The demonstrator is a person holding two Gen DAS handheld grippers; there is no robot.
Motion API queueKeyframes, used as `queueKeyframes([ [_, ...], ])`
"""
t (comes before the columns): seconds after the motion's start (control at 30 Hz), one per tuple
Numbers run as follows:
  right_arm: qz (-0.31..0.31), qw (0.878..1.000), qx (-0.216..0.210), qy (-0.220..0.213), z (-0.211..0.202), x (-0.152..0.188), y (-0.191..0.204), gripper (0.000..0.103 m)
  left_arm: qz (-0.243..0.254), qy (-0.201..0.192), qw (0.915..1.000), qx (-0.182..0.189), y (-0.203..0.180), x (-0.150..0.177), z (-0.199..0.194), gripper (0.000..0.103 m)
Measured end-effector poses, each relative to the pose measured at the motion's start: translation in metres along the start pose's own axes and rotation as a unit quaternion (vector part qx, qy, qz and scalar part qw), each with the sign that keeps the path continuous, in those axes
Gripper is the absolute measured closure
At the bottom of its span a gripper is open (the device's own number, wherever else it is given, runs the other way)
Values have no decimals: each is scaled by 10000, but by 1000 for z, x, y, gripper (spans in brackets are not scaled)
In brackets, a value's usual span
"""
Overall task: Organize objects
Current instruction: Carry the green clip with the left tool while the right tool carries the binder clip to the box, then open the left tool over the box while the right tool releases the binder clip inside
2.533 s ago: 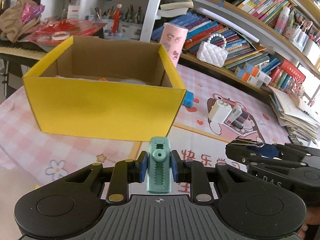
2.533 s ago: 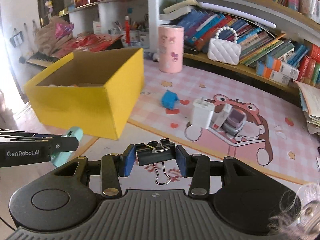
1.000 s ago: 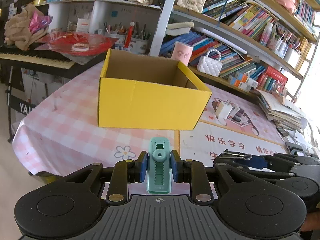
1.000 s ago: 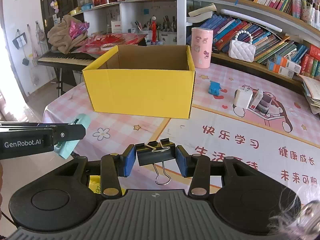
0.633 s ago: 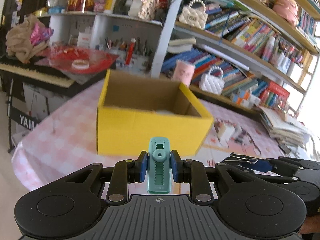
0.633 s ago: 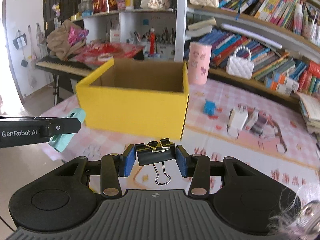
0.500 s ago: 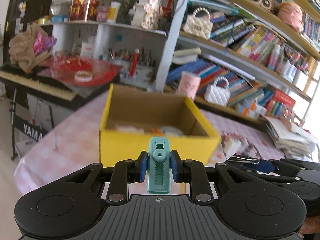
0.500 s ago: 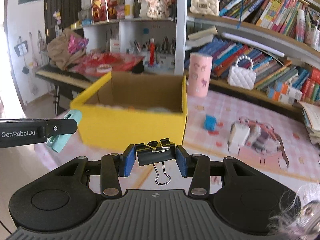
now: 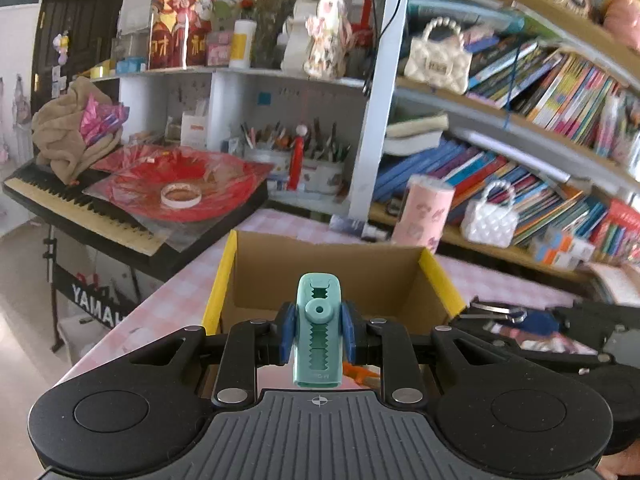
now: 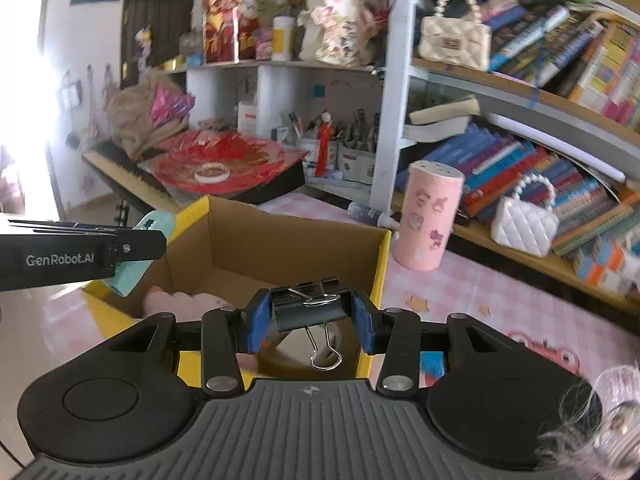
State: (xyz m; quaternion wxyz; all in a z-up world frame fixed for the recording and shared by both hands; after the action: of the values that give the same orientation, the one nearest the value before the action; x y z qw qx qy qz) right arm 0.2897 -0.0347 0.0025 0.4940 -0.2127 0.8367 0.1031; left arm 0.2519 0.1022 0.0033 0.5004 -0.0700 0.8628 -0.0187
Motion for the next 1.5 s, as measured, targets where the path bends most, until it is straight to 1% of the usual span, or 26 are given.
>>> queueKeyframes([
  [0.13, -478, 9988, -37, 125, 31, -1, 0, 62, -69, 253, 9995, -150, 1, 8, 23, 80],
  [0.27, -895, 9951, -70, 419, 60, 5, 1, 62, -25, 472, 9986, -257, 0, 17, 38, 80],
  [0.43, -1197, 9896, -204, 771, 86, 12, 3, 62, -109, 640, 9971, -386, 2, 26, 49, 80],
  [0.63, -1383, 9843, -362, 1039, 102, 19, 5, 62, -105, 862, 9955, -386, 0, 36, 56, 80],
  [0.7, -1429, 9823, -437, 1129, 106, 21, 7, 62, -47, 855, 9956, -379, -1, 36, 57, 80],
  [0.8, -1474, 9794, -557, 1265, 108, 22, 10, 62, -90, 876, 9956, -323, -1, 36, 57, 80],
  [0.93, -1485, 9786, -576, 1300, 109, 23, 10, 62, -133, 812, 9962, -269, -3, 35, 55, 79],
  [1.03, -1462, 9792, -557, 1290, 108, 22, 9, 61, -52, 745, 9970, -215, -6, 34, 52, 77],
  [1.07, -1409, 9802, -560, 1275, 107, 22, 8, 58, 0, 699, 9973, -222, -7, 33, 50, 74],
  [1.17, -1262, 9838, -603, 1118, 98, 19, 7, 54, 74, 454, 9985, -301, -9, 27, 39, 62],
  [1.2, -1206, 9854, -575, 1056, 93, 17, 6, 54, 51, 350, 9989, -320, -8, 24, 34, 57],
  [1.23, -1130, 9871, -564, 982, 88, 15, 5, 54, 13, 266, 9991, -325, -8, 22, 29, 54],
  [1.3, -906, 9913, -530, 790, 76, 9, 1, 50, -85, 72, 9995, -311, -6, 16, 18, 42],
  [1.33, -791, 9932, -498, 697, 69, 6, -1, 47, -125, -27, 9994, -311, -5, 13, 12, 40],
  [1.4, -588, 9959, -445, 527, 55, 1, -6, 46, -169, -192, 9991, -326, -4, 9, 0, 31],
  [1.47, -419, 9977, -355, 385, 43, -3, -11, 44, -200, -336, 9985, -383, -3, 6, -11, 28],
  [1.5, -342, 9984, -316, 323, 36, -4, -13, 44, -211, -380, 9983, -393, -3, 5, -15, 24],
])
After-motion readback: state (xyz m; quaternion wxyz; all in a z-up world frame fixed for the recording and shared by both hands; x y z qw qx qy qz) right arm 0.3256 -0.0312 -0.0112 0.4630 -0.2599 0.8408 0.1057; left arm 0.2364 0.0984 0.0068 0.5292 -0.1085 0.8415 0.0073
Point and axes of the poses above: each gripper's, at about its wrist camera, not at the fingertips, and z roughly the way its jaws point, y to its left, x to its underside, the point moved 7 cm from there along z, roughly the way its jaws point, and after that the axes turned 2 degrees about z, right-handed, at the moved point
